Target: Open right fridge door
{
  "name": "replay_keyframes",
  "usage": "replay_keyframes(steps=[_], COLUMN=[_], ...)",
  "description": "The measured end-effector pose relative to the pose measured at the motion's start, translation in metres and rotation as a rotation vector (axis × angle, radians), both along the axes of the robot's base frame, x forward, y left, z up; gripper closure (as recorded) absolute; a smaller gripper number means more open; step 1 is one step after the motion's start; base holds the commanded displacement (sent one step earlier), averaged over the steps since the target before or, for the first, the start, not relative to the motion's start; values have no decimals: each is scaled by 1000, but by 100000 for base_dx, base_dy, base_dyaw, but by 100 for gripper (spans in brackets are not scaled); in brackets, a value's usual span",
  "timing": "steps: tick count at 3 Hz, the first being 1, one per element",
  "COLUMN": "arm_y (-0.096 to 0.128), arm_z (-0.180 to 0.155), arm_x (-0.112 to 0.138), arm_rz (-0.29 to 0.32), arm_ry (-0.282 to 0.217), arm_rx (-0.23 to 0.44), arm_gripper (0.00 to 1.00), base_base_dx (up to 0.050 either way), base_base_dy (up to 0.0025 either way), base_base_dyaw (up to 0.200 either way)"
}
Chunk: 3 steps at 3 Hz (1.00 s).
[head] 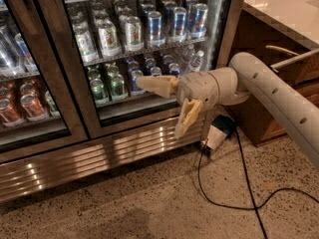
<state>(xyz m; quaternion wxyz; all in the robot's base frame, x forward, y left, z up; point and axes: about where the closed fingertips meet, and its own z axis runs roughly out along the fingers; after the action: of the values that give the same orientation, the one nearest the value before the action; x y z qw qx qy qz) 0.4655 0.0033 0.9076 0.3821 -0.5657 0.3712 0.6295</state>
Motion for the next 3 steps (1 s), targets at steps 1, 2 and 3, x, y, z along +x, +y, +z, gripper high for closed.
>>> replay_keyframes(steps=[1, 2, 3], arm_y=[2, 5, 5], arm_z=[-1, -8, -8], arm_x=[-2, -20, -20], arm_rz=[-73, -129, -129], arm_ry=[10, 9, 10], arm_rx=[-87, -81, -81], arm_gripper=[0, 0, 0], base_base_dx=[0, 0, 0], base_base_dy=[0, 0, 0], base_base_dyaw=[0, 0, 0])
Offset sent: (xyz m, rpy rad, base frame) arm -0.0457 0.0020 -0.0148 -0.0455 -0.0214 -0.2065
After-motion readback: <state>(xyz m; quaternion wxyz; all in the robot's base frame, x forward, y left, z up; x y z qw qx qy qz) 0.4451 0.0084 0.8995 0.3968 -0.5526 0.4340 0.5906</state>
